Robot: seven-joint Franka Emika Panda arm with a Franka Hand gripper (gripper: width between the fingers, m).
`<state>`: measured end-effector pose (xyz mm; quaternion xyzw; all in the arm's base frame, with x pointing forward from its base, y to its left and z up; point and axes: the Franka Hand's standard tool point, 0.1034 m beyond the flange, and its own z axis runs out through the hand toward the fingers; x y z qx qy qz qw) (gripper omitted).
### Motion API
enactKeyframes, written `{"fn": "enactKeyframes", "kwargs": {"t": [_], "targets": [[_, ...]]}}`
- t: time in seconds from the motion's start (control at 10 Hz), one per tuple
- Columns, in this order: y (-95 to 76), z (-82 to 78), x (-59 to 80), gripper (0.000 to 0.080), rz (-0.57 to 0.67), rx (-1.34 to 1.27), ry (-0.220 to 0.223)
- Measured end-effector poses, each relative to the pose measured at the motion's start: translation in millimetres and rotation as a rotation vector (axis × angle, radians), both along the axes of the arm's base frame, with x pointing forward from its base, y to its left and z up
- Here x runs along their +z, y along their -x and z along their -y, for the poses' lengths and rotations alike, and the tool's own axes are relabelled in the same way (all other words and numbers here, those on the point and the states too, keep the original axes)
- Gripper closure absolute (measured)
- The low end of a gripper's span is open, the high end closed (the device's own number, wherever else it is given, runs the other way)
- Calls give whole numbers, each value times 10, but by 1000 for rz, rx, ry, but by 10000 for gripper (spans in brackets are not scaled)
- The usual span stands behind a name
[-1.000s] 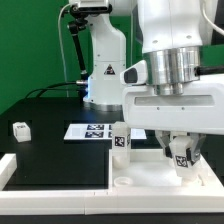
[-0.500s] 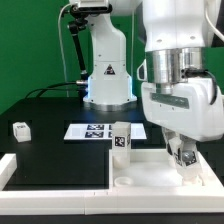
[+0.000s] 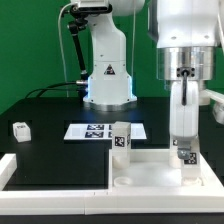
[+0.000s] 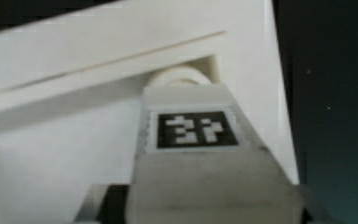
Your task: Assemble square table
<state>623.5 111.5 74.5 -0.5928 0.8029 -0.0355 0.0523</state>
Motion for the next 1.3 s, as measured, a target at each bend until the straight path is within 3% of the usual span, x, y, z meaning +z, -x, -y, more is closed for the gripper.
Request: {"fn": "enactKeyframes", "kwargs": {"t": [0.1, 0.4, 0.5, 0.6, 0.7, 0.8, 1.3], "targets": [[-35, -78, 3, 505, 0, -71, -11], [-38, -102, 3, 505, 3, -11, -3], [-35, -101, -3, 427, 3, -10, -3], [-35, -100, -5, 246, 3, 14, 1], [-35, -91, -2, 246, 3, 66, 8], [-36, -58, 21, 170, 2, 143, 16], [16, -110, 22, 151, -65, 622, 64]]}}
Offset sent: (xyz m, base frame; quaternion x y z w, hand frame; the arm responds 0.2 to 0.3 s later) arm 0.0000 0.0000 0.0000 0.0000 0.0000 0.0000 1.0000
